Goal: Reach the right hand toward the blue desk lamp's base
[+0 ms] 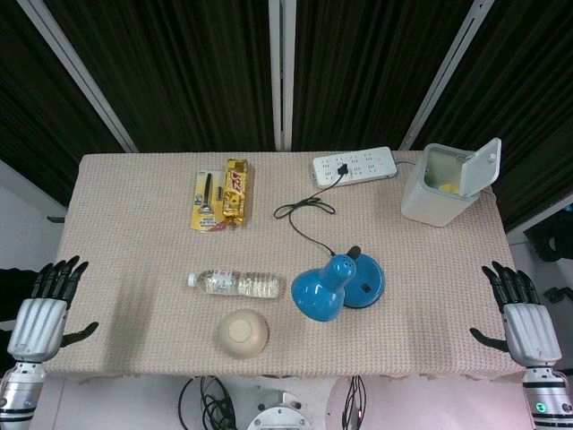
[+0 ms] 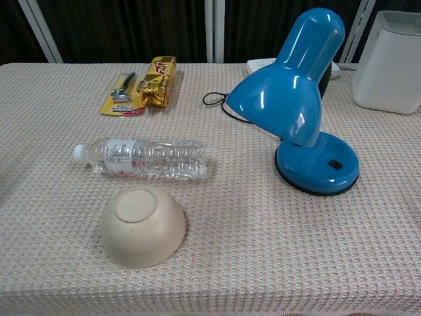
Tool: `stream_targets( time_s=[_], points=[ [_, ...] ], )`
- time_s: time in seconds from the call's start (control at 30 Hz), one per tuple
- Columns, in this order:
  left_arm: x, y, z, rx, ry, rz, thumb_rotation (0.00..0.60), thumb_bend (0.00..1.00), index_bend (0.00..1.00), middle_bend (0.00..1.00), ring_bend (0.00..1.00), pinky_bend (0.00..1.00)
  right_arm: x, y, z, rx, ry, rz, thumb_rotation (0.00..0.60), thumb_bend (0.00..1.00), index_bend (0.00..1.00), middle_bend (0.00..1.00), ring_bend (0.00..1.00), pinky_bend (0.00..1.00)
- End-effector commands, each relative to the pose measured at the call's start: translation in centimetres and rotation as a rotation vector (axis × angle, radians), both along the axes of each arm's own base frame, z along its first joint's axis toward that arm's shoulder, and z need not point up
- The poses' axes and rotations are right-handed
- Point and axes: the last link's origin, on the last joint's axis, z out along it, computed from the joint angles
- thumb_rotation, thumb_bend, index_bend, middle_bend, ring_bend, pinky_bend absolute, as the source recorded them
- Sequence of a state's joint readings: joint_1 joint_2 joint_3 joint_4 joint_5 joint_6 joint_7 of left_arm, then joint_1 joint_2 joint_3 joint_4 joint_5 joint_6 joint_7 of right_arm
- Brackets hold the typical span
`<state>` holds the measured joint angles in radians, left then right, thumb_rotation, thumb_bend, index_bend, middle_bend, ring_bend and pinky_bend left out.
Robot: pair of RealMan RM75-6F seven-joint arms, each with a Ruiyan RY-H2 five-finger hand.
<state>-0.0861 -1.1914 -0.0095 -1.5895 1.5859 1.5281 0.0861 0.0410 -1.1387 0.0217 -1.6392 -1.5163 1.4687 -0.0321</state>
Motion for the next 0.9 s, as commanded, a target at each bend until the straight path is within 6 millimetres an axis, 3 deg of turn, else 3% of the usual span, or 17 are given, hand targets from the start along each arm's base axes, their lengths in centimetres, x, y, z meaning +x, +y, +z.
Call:
stream_targets(
  time_s=[0.03,0.33,0.4,0.43,0.5,0.57,0.63,0.67,0.77,0.83,0.9],
  points=[
    [0.0,0.0,0.0,0.000,0.000,-0.002,0.600,0.07,0.02,0.01,0.00,0.00,0.0,0.0,0.0,0.000,0.000,0.000,0.600,0.03,0.00,0.00,0.00,0.00],
    [0.3,-0.4,0.0,-0.003,0.007,-0.011,0.600,0.08,0.02,0.01,0.00,0.00,0.1,0.3,0.0,0.007,-0.004,0.010,0.600,0.04,0.00,0.00,0.00,0.00],
    [0.3,-0.6,-0.1,-0.006,0.008,-0.011,0.600,0.08,0.02,0.01,0.00,0.00,0.1,0.5,0.0,0.013,-0.002,0.009,0.600,0.11,0.00,0.00,0.00,0.00],
    [0.4,-0.6,-0.1,-0.007,0.008,-0.011,0.600,0.07,0.02,0.01,0.00,0.00,0.0,0.6,0.0,0.023,0.003,0.005,0.600,0.20,0.00,0.00,0.00,0.00],
    [0.4,-0.6,-0.2,-0.008,0.007,-0.013,0.600,0.08,0.02,0.01,0.00,0.00,-0.2,0.9,0.0,0.061,0.029,-0.014,0.600,0.60,0.00,0.00,0.00,0.00],
    [0.5,-0.6,-0.3,-0.010,0.006,-0.016,0.600,0.08,0.02,0.01,0.00,0.00,-0.3,1.0,-0.1,0.093,0.047,-0.034,0.600,0.89,0.00,0.00,0.00,0.00],
    [0.5,-0.5,-0.3,-0.012,0.009,-0.018,0.600,0.08,0.02,0.01,0.00,0.00,-0.1,1.0,-0.2,0.117,0.039,-0.042,0.600,0.99,0.00,0.01,0.01,0.04],
    [0.5,-0.5,-0.3,-0.012,0.010,-0.018,0.600,0.08,0.02,0.01,0.00,0.00,0.0,1.0,-0.2,0.121,0.034,-0.040,0.600,1.00,0.00,0.04,0.06,0.11],
    [0.5,-0.4,-0.2,-0.008,0.007,-0.016,0.600,0.08,0.02,0.01,0.00,0.00,0.3,1.0,-0.8,0.145,0.014,-0.029,0.600,0.99,0.00,0.33,0.36,0.40],
    [0.4,-0.2,-0.2,-0.010,0.005,-0.015,0.600,0.07,0.02,0.01,0.00,0.00,0.7,0.9,-1.6,0.178,0.023,-0.010,0.600,0.99,0.00,0.49,0.49,0.50],
    [0.4,-0.1,-0.4,-0.018,0.005,-0.013,0.600,0.08,0.02,0.01,0.00,0.00,1.3,0.8,-2.6,0.219,0.028,0.014,0.600,0.98,0.00,0.58,0.56,0.54]
  ],
)
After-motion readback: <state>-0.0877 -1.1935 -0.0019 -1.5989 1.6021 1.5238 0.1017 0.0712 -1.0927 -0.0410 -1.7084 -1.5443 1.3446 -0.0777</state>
